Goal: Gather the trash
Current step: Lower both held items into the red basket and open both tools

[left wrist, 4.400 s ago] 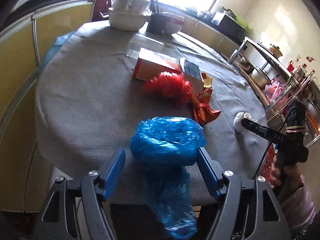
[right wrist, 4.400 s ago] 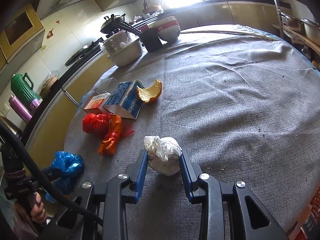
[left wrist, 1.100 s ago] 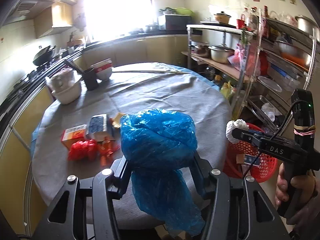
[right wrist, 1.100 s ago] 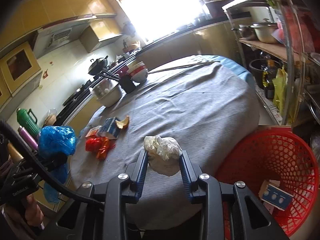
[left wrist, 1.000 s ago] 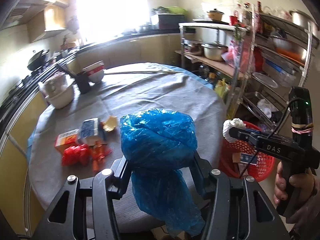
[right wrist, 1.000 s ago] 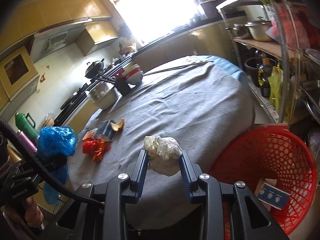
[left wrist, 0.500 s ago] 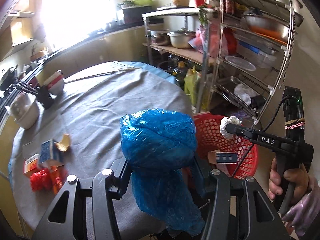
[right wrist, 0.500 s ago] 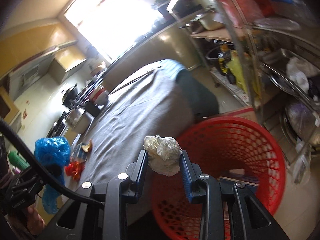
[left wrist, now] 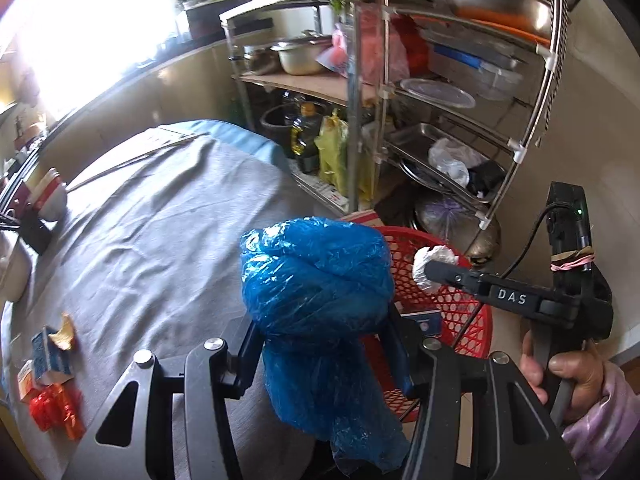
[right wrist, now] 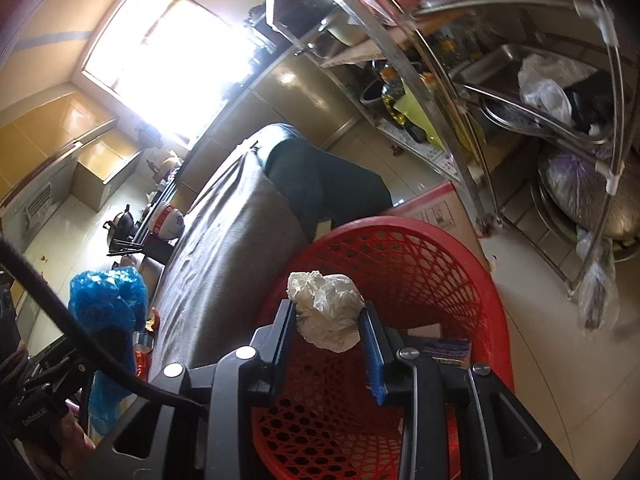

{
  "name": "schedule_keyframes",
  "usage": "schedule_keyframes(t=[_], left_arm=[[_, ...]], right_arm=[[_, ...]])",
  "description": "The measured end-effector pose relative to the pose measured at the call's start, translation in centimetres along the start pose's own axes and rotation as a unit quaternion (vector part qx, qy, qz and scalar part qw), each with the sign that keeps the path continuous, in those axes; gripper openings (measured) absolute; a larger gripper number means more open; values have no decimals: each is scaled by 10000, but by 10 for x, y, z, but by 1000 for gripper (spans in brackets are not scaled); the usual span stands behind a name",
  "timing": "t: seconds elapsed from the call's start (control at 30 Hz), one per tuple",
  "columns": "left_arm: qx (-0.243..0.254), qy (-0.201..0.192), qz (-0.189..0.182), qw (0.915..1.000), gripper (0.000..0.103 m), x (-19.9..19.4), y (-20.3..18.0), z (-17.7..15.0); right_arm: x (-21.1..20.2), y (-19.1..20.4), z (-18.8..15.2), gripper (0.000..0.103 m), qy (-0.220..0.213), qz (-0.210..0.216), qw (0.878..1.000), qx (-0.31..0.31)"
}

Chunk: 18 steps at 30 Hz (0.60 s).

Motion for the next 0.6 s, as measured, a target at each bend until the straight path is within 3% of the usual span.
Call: schedule_keyframes(t=[0.47,0.53,0.6], left_arm=[[70,294,-57,9995,63,20,-4,-19],[19,276,-46,9996,66,19,0,-21],[-39,248,-62,9997,67,18,3,-22]], right_arm=[[16,-20,-7,40,294,83,9985,451],[16,-20,-7,60,297,74,9985,464],[15,-16,-7,63,252,62,9987,444]])
Point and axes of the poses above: each gripper's, at about its wrist camera, not at the fingertips, and x roughly the way its jaws point, y to its left, z to its top, the point moved 7 cm from there along x, roughly the way its jaws point
